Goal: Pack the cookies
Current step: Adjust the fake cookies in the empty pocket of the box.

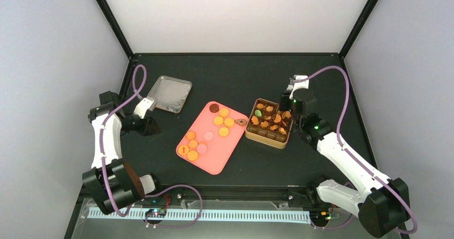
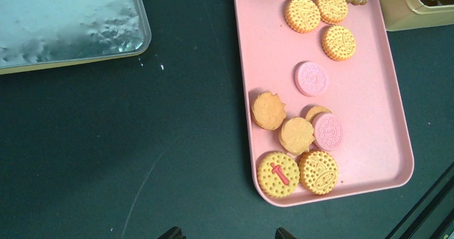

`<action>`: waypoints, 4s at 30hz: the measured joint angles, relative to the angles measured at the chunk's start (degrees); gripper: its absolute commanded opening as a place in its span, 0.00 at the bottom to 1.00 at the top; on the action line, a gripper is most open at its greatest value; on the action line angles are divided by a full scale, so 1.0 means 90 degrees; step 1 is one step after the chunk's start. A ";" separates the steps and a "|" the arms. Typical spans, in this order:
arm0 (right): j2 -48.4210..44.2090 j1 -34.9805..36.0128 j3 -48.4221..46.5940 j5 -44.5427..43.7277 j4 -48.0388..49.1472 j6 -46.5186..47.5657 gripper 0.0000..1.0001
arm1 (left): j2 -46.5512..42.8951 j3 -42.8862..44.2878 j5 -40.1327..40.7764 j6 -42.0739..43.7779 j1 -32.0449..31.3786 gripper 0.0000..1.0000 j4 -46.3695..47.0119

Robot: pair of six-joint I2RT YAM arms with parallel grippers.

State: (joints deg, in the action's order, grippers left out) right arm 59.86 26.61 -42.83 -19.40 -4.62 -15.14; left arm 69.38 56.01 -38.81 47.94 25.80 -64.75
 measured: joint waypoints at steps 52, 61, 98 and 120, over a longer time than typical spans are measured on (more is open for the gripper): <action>0.0362 0.0109 -0.0260 0.0002 0.0083 0.0255 0.35 | 0.0000 0.0053 0.0000 0.0000 0.0000 0.45 -0.0046; 0.0367 0.0114 -0.0112 0.0056 0.0194 0.0066 0.35 | 0.0000 0.0053 0.0000 -0.0002 0.0000 0.45 -0.0046; -0.0136 0.0112 -0.0238 -0.1302 -0.0228 0.0359 0.28 | 0.0000 0.0053 -0.0002 0.0000 0.0000 0.45 -0.0046; 0.0328 -0.0075 -0.0192 -0.1309 0.0032 0.0340 0.26 | 0.0000 0.0053 0.0000 0.0002 0.0000 0.45 -0.0046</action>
State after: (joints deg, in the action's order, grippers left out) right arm 62.81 25.93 -44.56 -31.18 -4.34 -12.08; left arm 69.38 56.49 -38.81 47.97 25.80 -65.17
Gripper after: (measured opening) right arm 0.273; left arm 0.454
